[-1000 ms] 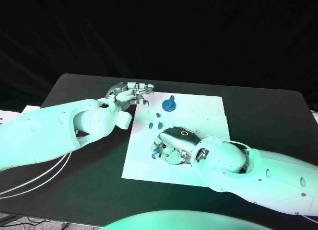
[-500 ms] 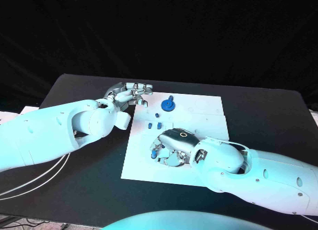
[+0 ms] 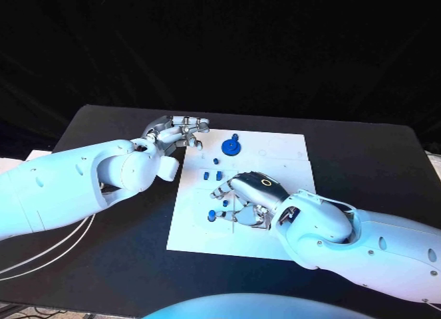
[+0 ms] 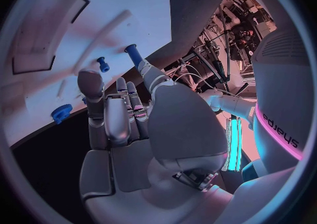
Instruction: Assemble the parts on the task board
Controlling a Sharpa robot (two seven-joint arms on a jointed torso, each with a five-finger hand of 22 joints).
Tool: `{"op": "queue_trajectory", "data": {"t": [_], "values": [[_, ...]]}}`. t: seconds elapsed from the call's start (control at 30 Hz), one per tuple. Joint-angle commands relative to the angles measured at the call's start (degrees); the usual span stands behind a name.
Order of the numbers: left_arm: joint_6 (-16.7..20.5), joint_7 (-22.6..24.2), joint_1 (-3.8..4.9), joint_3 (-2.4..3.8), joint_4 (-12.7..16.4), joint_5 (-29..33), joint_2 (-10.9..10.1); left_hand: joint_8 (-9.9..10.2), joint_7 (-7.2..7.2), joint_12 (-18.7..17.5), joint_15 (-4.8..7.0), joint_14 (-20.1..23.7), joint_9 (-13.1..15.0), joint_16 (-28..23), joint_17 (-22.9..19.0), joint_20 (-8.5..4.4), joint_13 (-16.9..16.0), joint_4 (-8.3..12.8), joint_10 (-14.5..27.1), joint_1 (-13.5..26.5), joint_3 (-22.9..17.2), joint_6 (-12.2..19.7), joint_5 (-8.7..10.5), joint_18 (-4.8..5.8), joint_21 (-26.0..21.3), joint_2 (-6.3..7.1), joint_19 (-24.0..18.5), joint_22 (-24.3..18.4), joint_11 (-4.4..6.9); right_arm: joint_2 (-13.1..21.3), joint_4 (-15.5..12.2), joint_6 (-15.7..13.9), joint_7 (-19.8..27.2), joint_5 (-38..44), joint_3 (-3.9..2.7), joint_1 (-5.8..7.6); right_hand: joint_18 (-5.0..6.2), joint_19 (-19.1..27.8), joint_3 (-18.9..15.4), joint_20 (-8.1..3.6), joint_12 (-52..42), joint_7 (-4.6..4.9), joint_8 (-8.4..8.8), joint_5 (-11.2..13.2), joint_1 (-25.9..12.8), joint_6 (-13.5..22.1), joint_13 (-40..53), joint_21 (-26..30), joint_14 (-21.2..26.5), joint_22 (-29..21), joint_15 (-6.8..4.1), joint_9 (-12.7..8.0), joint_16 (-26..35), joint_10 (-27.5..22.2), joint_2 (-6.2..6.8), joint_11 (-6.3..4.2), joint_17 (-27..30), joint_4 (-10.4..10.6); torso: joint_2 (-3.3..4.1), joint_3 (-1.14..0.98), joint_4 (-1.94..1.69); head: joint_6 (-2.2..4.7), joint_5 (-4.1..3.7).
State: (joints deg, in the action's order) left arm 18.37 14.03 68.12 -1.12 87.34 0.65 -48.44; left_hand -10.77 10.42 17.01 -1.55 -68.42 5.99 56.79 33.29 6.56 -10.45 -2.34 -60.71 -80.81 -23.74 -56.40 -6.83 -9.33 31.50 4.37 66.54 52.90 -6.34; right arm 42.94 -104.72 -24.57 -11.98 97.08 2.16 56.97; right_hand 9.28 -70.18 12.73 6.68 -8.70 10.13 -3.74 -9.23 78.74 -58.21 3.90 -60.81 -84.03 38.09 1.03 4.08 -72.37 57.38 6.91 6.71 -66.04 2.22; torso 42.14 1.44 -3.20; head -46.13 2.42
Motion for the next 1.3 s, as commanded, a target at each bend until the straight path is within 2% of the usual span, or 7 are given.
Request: {"op": "queue_trajectory", "data": {"t": [0.03, 0.2, 0.43, 0.57, 0.6, 0.9, 1.3], "values": [[-0.97, 0.15, -0.02, 0.04, 0.04, -0.21, 0.12, -0.40, 0.18, 0.20, 0.15, 0.44, 0.03, -0.31, -0.05, 0.53, -0.05, 0.27, 0.35, -0.31, 0.15, 0.38, -0.35, -1.11, -0.36, -0.40, 0.01, -0.05, 0.14, 2.13, -1.50, -4.80, 1.98, -4.54, -0.25, 0.59, -0.27, 0.01, -0.41, 0.31, -0.90, 0.13, -0.30, -0.24, 0.64, 0.04, 0.10, 0.25, -1.41, 0.03, 0.16, 0.05, 0.49, 1.12, -0.36, -0.22, 0.26, 0.03, -0.08, 0.08, -0.05, 0.36, -0.73], [-0.93, 0.13, -0.02, 0.03, 0.09, -0.21, 0.00, -0.40, 0.18, 0.20, 0.15, 0.44, 0.03, -0.31, -0.05, 0.53, -0.05, 0.27, 0.35, -0.31, 0.15, 0.38, -0.35, -1.11, -0.36, -0.40, 0.01, -0.05, 0.14, 7.38, -4.01, -2.61, 0.88, -9.58, -0.45, 2.57, -0.82, -1.90, -0.74, -0.20, -4.44, -0.67, -0.67, -0.27, -0.35, -1.04, 1.08, -2.23, -2.21, 3.81, -0.76, 0.22, -1.73, 8.27, -1.72, -1.65, -2.37, 1.63, -0.22, 0.12, 0.20, 0.78, -1.66], [-0.85, 0.14, -0.03, 0.02, 0.27, -0.21, -0.27, -0.40, 0.18, 0.20, 0.15, 0.44, 0.03, -0.31, -0.05, 0.53, -0.05, 0.27, 0.35, -0.31, 0.15, 0.38, -0.35, -1.11, -0.36, -0.40, 0.01, -0.05, 0.14, 16.84, -7.66, 0.33, -3.18, -18.52, -0.37, 4.66, -2.41, -6.47, -4.48, -2.73, -13.89, -3.03, -1.44, -2.43, -4.44, -2.10, 8.06, -8.66, -3.45, 13.27, -3.30, 0.45, -5.66, 20.44, -0.97, -4.68, -6.62, 5.22, -0.52, 0.11, 0.92, 1.59, -3.16], [-0.85, 0.14, -0.03, 0.01, 0.57, -0.21, -0.42, -0.40, 0.18, 0.20, 0.15, 0.44, 0.03, -0.31, -0.05, 0.53, -0.05, 0.27, 0.35, -0.31, 0.15, 0.38, -0.35, -1.11, -0.36, -0.40, 0.01, -0.05, 0.14, 20.47, -8.47, 1.32, -5.37, -17.21, 0.02, 4.84, -3.34, -8.17, -9.51, -3.73, -37.13, -4.55, -4.21, -5.46, -4.98, -2.28, 33.87, -12.39, -3.73, 18.82, -3.75, 1.21, -7.69, 18.91, -1.40, -6.24, -8.53, 7.96, -0.50, 0.14, 1.17, 1.84, -4.37], [-0.85, 0.13, -0.03, 0.00, 0.59, -0.21, -0.42, -0.40, 0.18, 0.20, 0.15, 0.44, 0.03, -0.31, -0.05, 0.53, -0.05, 0.27, 0.35, -0.31, 0.15, 0.38, -0.35, -1.11, -0.36, -0.40, 0.01, -0.05, 0.14, 21.28, -8.63, 1.71, -6.08, -16.67, 0.13, 4.86, -3.40, -8.28, -9.90, -3.77, -40.62, -3.87, -4.52, -5.28, -5.16, -2.08, 38.35, -12.77, -3.76, 19.50, -4.12, 1.28, -8.15, 18.49, -2.15, -5.64, -9.16, 8.61, -0.55, 0.14, 1.18, 1.85, -4.69], [-0.91, 0.06, -0.24, -0.34, 0.23, -0.21, -0.37, -0.40, 0.18, 0.20, 0.15, 0.44, 0.03, -0.31, -0.05, 0.53, -0.05, 0.27, 0.35, -0.31, 0.15, 0.38, -0.35, -1.11, -0.36, -0.40, 0.01, -0.05, 0.14, 25.45, -10.23, 6.98, -13.67, -9.18, 0.88, 4.88, -3.53, -8.04, -15.90, -3.77, -55.66, -4.24, -8.31, -6.30, -7.02, -0.81, 57.05, -13.62, -3.96, 20.83, -4.08, 2.95, -10.28, 19.88, -3.73, -5.57, -11.97, 14.09, -0.63, 0.03, 1.50, 1.77, -5.85], [-0.99, 0.01, -0.71, -0.43, 0.08, -0.21, -0.42, -0.53, 0.19, 0.37, 0.15, 0.57, 0.03, -0.41, -0.27, 0.53, -0.07, 0.36, 0.45, -0.36, 0.20, 0.47, -0.34, -1.11, -0.39, -0.35, 0.00, -0.06, 0.13, 26.91, -11.42, 10.39, -17.06, -5.83, 1.33, 4.77, -3.51, -7.87, -20.70, -3.91, -59.18, -4.78, -11.42, -5.02, -10.81, -0.83, 62.41, -13.73, -3.99, 21.03, -4.33, 4.77, -10.82, 21.03, -4.56, -5.94, -12.69, 14.50, -0.68, 0.16, 1.55, 1.69, -6.39]]}}
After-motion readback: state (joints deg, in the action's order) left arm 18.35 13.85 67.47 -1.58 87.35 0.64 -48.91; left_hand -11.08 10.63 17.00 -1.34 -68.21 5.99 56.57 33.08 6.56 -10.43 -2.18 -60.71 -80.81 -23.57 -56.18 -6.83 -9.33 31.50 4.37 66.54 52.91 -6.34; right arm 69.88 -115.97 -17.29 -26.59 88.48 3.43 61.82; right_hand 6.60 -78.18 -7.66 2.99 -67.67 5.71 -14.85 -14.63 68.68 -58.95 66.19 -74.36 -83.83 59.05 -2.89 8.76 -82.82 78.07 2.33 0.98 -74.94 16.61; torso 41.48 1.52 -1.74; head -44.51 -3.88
